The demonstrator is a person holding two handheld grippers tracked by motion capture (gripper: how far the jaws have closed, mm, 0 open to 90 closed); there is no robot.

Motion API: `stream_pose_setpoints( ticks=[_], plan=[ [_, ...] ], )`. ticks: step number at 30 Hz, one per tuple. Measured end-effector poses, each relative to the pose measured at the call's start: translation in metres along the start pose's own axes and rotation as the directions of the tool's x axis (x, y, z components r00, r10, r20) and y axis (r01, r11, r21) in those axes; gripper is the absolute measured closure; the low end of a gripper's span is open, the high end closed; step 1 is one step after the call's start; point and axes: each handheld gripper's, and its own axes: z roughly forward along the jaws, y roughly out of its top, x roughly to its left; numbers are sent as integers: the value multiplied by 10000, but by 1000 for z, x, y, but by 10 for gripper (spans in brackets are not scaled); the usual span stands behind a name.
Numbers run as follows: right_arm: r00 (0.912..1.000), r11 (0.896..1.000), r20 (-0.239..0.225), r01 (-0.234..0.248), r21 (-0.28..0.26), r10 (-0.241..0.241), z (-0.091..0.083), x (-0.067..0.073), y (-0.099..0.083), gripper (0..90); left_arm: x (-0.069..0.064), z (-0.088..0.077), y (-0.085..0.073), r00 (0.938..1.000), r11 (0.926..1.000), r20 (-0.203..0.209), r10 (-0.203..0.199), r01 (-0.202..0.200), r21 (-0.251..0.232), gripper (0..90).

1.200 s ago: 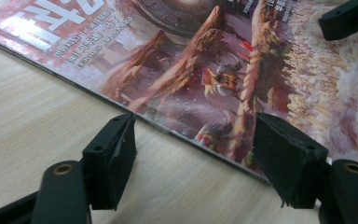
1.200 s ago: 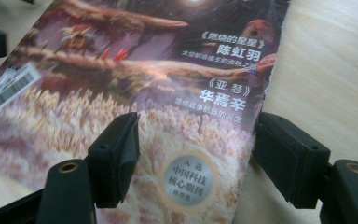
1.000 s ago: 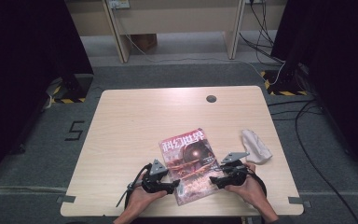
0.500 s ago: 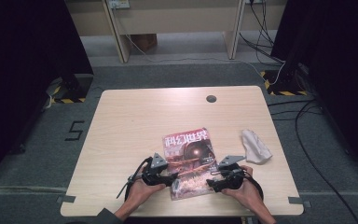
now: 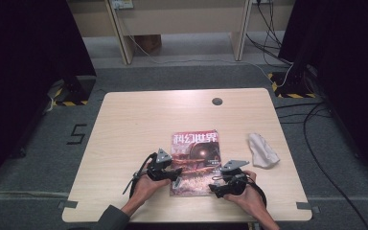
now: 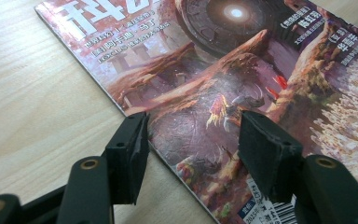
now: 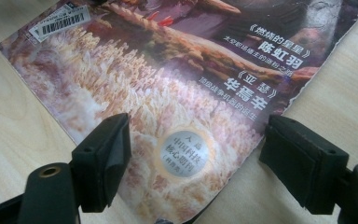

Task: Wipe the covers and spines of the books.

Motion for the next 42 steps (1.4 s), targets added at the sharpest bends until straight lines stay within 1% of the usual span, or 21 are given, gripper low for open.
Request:
stream_pose_setpoints(
  ticks=[2, 4, 6, 9, 10, 12, 13, 14, 15, 18, 21, 22, 23, 25, 27, 29, 30, 32, 36, 38, 42],
  plan=[
    [10000, 10000, -40, 33, -9, -33, 1, 1, 1, 239, 1, -2, -1, 9999, 10000, -115, -20, 20, 16, 426],
    [9999, 9999, -45, 103, -26, -103, 3, 3, 3, 238, 3, -4, -1, 9997, 10000, -245, 72, -71, 43, 424],
    [9998, 9999, -130, 145, -35, -145, 6, 5, 5, 238, 6, -5, -2, 9995, 10000, -316, 7, -5, 43, 418],
    [9994, 9996, -227, 272, -42, -273, 8, 7, 8, 244, 9, -6, -3, 9994, 9999, -318, -115, 118, 97, 410],
    [9992, 9995, -228, 316, -46, -317, 8, 7, 8, 259, 9, -6, -3, 9994, 9998, -293, -183, 185, 66, 402],
    [9992, 9993, -169, 355, -145, -357, 7, 5, 9, 320, 8, -6, -4, 9994, 9997, -236, -248, 250, 83, 379],
    [9991, 9991, -229, 351, -236, -356, 5, 3, 9, 325, 7, -6, -4, 9995, 9997, -211, -245, 246, 56, 368],
    [9994, 9993, -266, 228, -298, -236, 3, 2, 9, 322, 6, -7, -5, 9996, 9998, -189, -199, 201, 76, 360],
    [9996, 9994, -228, 179, -302, -186, 1, 0, 9, 321, 5, -8, -5, 9996, 9998, -160, -216, 217, 50, 354],
    [9999, 9990, 56, 137, -420, -135, -4, -9, 8, 315, 2, -13, -8, 9997, 9997, -122, -228, 228, -41, 315],
    [9997, 9974, 98, -209, -692, 217, -9, -19, 8, 303, 1, -19, -10, 9996, 9995, -127, -256, 254, -212, 290],
    [9995, 9973, 170, -252, -685, 264, -11, -22, 8, 293, 0, -21, -11, 9996, 9993, -110, -268, 265, -278, 282],
    [9993, 9972, 290, -200, -726, 222, -13, -25, 8, 292, 0, -23, -12, 9996, 9991, -99, -272, 268, -327, 273],
    [9976, 9968, 680, -72, -791, 126, -16, -30, 7, 277, 0, -29, -14, 9995, 9988, -107, -305, 300, -376, 258],
    [9968, 9962, 775, -131, -866, 198, -19, -36, 7, 256, -1, -34, -19, 9993, 9984, -68, -375, 372, -415, 249],
    [9954, 9949, 928, -134, -1004, 228, -24, -41, 7, 255, -1, -39, -22, 9993, 9984, -56, -374, 372, -428, 248],
    [9939, 9938, 1074, -117, -1107, 237, -26, -44, 7, 258, -1, -41, -24, 9991, 9981, -25, -412, 410, -467, 248],
    [9907, 9912, 1268, -324, -1283, 488, -30, -49, 7, 267, -1, -46, -27, 9990, 9977, -2, -445, 444, -519, 247],
    [9827, 9908, 1753, -376, -1301, 603, -36, -60, 5, 275, 0, -54, -33, 9987, 9965, -55, -499, 494, -670, 245],
    [9793, 9891, 1865, -530, -1372, 784, -39, -65, 4, 281, 0, -57, -35, 9987, 9970, -21, -504, 502, -585, 244],
    [9715, 9860, 2149, -682, -1520, 1003, -46, -75, 2, 288, -1, -61, -39, 9985, 9966, 32, -542, 543, -625, 242]
  ],
)
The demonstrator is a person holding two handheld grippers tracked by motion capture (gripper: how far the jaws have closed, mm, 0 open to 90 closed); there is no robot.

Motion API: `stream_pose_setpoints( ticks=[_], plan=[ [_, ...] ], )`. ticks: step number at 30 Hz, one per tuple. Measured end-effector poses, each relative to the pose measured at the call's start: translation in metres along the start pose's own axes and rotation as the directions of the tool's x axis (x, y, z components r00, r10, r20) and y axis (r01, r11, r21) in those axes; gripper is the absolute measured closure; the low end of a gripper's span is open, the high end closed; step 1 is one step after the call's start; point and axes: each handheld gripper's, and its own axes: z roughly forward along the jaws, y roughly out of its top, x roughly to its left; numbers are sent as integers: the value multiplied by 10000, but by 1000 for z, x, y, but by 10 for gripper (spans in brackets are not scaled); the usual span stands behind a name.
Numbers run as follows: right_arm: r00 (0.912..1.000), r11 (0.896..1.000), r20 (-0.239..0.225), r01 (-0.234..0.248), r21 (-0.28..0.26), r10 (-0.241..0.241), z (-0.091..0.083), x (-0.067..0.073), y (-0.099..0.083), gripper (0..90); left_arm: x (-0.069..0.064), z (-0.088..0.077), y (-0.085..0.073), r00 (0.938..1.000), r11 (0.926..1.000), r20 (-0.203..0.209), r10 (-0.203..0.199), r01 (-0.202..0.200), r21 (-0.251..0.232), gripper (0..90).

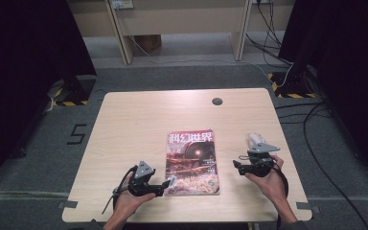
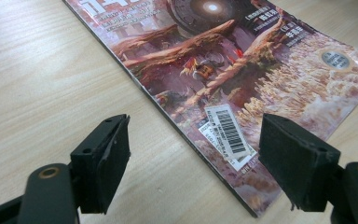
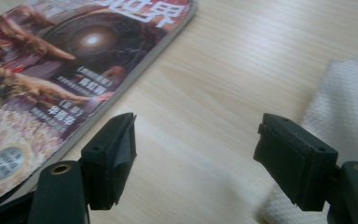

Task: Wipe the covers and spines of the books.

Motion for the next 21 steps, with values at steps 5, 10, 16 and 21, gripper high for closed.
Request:
stream_pose_setpoints(
  ticks=[5, 10, 16, 21],
  plan=[
    [9983, 9994, 484, -335, -44, 336, -6, -17, -3, 306, -1, -4, -3, 10000, 10000, 34, -45, 45, -35, 240],
    [9922, 9971, 1001, -733, -190, 748, -11, -34, -5, 349, -1, -6, -4, 10000, 10000, 29, -59, 59, -4, 238],
    [9832, 9962, 1619, -872, 90, 846, -7, -49, -10, 402, -2, -4, -4, 10000, 10000, 56, 3, -3, 46, 238],
    [9760, 9931, 1915, -1118, 339, 1033, 2, -61, -13, 486, -1, -3, -4, 10000, 10000, 39, -35, 35, 67, 236]
  ],
)
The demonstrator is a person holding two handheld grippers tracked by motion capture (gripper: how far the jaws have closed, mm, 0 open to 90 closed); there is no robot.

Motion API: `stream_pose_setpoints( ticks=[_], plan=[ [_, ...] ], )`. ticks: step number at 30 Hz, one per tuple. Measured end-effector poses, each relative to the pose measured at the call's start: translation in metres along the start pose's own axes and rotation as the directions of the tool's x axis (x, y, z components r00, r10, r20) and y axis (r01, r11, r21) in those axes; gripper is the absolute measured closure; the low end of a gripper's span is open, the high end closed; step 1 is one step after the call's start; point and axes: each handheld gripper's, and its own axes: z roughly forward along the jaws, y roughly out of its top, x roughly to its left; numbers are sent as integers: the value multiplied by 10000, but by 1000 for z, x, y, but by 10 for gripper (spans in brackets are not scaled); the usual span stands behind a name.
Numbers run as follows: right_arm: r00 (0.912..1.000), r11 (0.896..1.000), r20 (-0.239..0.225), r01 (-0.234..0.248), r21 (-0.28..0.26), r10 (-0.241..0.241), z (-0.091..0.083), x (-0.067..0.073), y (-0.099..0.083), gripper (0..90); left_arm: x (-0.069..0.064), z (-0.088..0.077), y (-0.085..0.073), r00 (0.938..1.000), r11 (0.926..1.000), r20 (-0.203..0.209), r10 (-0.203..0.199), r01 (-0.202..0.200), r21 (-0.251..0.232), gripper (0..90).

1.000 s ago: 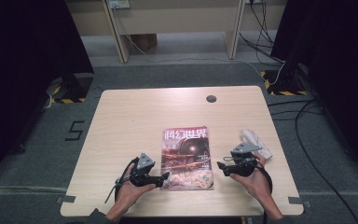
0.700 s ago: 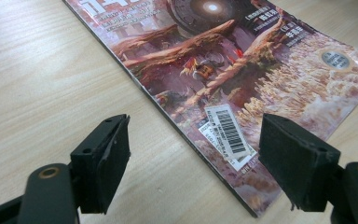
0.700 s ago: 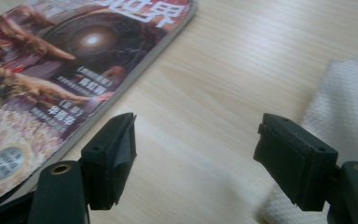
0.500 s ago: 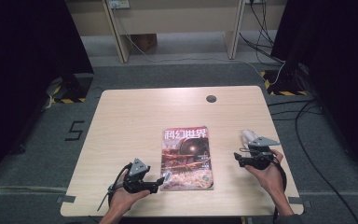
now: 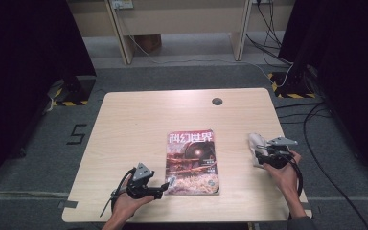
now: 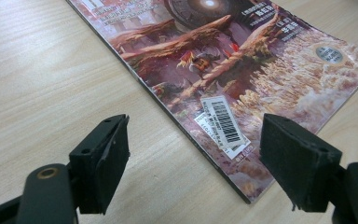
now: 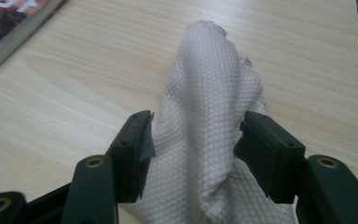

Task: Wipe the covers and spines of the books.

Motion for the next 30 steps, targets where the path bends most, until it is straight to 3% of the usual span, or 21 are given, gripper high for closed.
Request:
stream_pose_setpoints(
  ticks=[6, 9, 19, 30],
  plan=[
    [9995, 9987, -252, 218, 465, -206, 10, -2, -1, 647, -1, 1, 0, 10000, 10000, 29, 25, -25, 8, 236],
    [9988, 9992, -472, 125, 373, -107, 14, -3, 0, 681, -1, 1, 0, 10000, 10000, 43, 43, -43, -25, 236],
    [9939, 9997, -1093, 153, 187, -132, 27, 15, 14, 675, -2, 2, 0, 9999, 10000, 73, 85, -85, 47, 235],
    [9925, 9991, -1167, 391, 162, -370, 45, 29, 31, 671, -2, 2, 0, 9999, 9999, 87, 117, -117, 64, 234]
  ],
)
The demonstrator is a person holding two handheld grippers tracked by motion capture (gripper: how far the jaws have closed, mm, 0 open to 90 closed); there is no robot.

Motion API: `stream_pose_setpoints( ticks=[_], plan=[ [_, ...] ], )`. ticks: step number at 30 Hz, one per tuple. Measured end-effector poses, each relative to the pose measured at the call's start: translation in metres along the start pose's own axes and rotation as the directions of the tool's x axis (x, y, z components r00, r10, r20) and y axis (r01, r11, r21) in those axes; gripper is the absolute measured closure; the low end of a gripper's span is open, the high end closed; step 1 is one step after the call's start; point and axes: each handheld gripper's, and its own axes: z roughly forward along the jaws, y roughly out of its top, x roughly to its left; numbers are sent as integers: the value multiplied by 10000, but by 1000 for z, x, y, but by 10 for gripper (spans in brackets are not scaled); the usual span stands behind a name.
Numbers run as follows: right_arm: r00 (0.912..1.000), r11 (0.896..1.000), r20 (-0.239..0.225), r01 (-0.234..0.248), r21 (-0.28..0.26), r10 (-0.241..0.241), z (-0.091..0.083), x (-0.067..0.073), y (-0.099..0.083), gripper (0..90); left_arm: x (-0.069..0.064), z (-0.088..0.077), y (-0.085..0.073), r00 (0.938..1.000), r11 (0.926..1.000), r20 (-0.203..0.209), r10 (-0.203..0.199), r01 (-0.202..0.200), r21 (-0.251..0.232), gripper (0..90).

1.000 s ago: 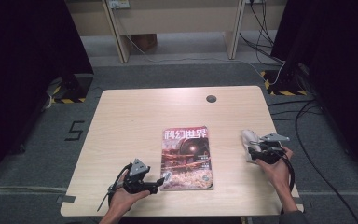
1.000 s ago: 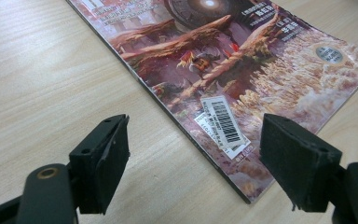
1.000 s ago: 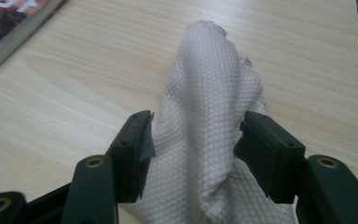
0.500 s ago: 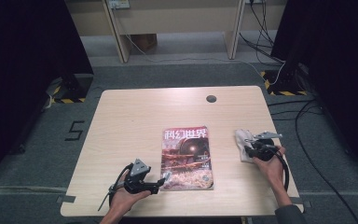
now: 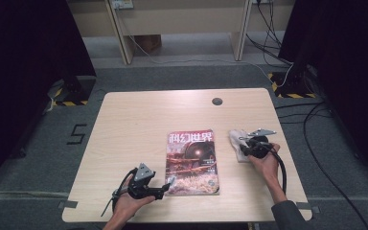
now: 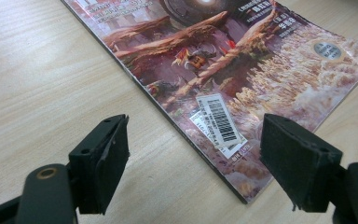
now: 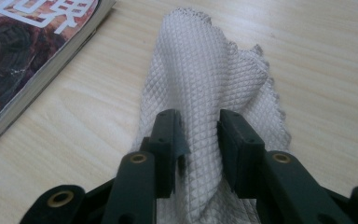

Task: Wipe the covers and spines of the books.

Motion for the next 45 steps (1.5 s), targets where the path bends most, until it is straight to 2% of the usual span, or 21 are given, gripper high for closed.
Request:
stream_pose_setpoints(
  ticks=[3, 7, 10, 13, 18, 23, 32, 35, 36, 41, 45],
  plan=[
    [9999, 9999, 61, -98, -106, 99, -2, -1, 1, 606, 0, -1, 0, 10000, 9999, -24, -56, 56, -87, 234],
    [9989, 9969, 128, -446, -645, 455, -13, -6, 2, 500, 1, -2, 1, 10000, 9999, -4, -66, 66, -94, 233],
    [9971, 9936, -148, -753, -838, 743, -21, -6, 1, 435, 0, -2, 0, 10000, 9999, 16, -53, 53, -97, 231],
    [9977, 9943, -420, -563, -910, 527, -27, -2, -2, 404, 0, -1, 1, 10000, 10000, 1, -53, 53, -83, 230],
    [9953, 9929, -844, -557, -1053, 469, -34, 8, -6, 342, 0, -2, 1, 10000, 9999, 5, -57, 57, -88, 229],
    [9932, 9926, -1075, -568, -1076, 452, -39, 15, -8, 278, 1, -2, 1, 10000, 10000, -5, -71, 70, -67, 228],
    [9899, 9923, -1375, -510, -1133, 352, -46, 28, -17, 247, 2, -2, 0, 9999, 9999, -28, -136, 136, -70, 227],
    [9922, 9921, -1246, -250, -1228, 96, -51, 32, -20, 245, 2, -2, 0, 9999, 9998, -44, -159, 159, -79, 226],
    [9911, 9917, -1320, -321, -1246, 155, -52, 33, -21, 245, 2, -2, 0, 9999, 9999, -47, -152, 152, -79, 226],
    [9862, 9941, -1654, -133, -1081, -48, -53, 41, -29, 246, 1, -2, 0, 9999, 9999, -45, -106, 106, -60, 226],
    [9846, 9953, -1734, 50, -970, -219, -56, 46, -35, 243, 2, -1, 0, 9999, 9999, -60, -117, 116, -59, 226]
  ],
)
